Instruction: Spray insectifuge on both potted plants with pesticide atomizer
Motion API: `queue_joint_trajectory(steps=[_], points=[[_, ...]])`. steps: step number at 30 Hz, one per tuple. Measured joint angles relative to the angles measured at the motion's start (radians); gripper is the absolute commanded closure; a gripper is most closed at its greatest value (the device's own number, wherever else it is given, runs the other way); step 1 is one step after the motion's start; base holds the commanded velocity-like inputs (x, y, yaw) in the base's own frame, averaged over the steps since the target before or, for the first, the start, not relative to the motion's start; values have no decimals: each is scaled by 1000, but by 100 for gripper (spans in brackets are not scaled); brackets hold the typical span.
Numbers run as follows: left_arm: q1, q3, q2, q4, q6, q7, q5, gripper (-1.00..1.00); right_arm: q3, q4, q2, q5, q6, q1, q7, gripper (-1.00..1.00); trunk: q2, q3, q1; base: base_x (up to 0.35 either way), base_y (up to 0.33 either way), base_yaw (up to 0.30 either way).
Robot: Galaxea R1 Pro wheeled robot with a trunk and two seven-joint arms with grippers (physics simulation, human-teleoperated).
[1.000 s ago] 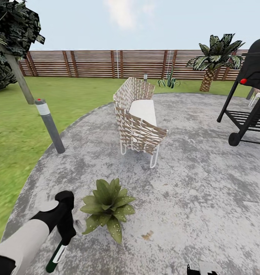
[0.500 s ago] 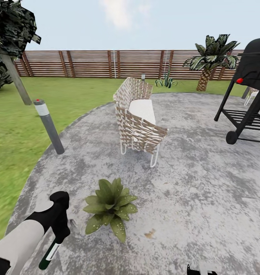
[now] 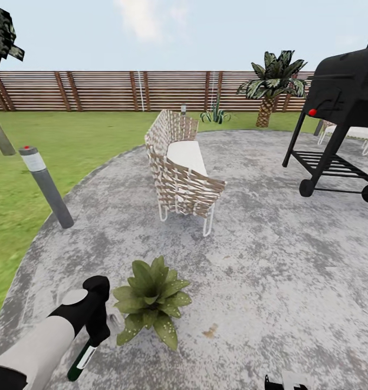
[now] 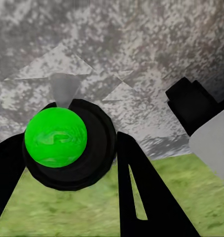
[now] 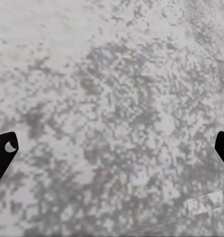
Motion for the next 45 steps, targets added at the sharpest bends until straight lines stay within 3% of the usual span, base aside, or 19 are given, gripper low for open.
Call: queue_joint_trajectory(steps=[3, 9, 16, 19, 23, 29, 32, 35, 37, 39, 40, 42, 45], points=[[11, 1, -3, 8, -1, 17, 1, 100, 0, 0, -2, 0, 0, 0, 0, -100, 0, 0, 0, 0, 0, -5], [48, 8, 21, 4, -1, 20, 1, 100, -1, 0, -3, 0, 0, 0, 0, -100, 0, 0, 0, 0, 0, 0], [49, 51, -8, -5, 0, 22, 1, 100, -1, -2, -3, 0, 0, 0, 0, -100, 0, 0, 0, 0, 0, -53], [47, 71, 3, -5, -1, 22, 0, 100, -1, -2, -3, 0, 0, 0, 0, -100, 0, 0, 0, 0, 2, -244], [47, 111, 38, -6, -5, 20, -1, 100, -1, -2, -3, 0, 0, 0, 0, -100, 0, 0, 0, -77, 174, -261], [44, 114, 41, -5, -4, 18, 0, 100, -1, -2, -3, 0, 0, 0, 0, -100, 0, 0, 0, -236, 233, -245], [32, 114, 28, -7, -5, 1, 0, 100, -1, -1, -3, 0, 0, 0, 0, -100, 0, 0, 0, -198, 235, -39], [-6, 110, 19, -39, -5, -42, -3, 100, -1, 0, -3, 0, 0, 0, 0, -100, 0, 0, 0, 8, 282, -6], [-55, 106, 16, -54, -6, -114, -13, 100, -1, 0, -3, 0, 0, 0, 0, -100, 0, 0, 0, 121, 178, -1], [-76, 101, 16, -56, -11, -128, -14, 100, -1, 0, -3, 0, 0, 0, 0, -100, 0, 0, 0, 57, 60, 0], [-85, 91, 16, -56, -17, -132, -14, 100, -1, 0, -3, 0, 0, 0, 0, -100, 0, 0, 0, 16, 17, 0], [-116, 26, 15, -56, -23, -140, -14, 100, -1, 0, -4, 0, 0, 0, 0, -100, 0, 0, 0, 4, 4, 0], [-146, -14, 12, -56, -24, -191, -15, 100, -1, -1, -4, 0, 0, 0, 0, -100, 0, 0, 0, 0, 0, 0]])
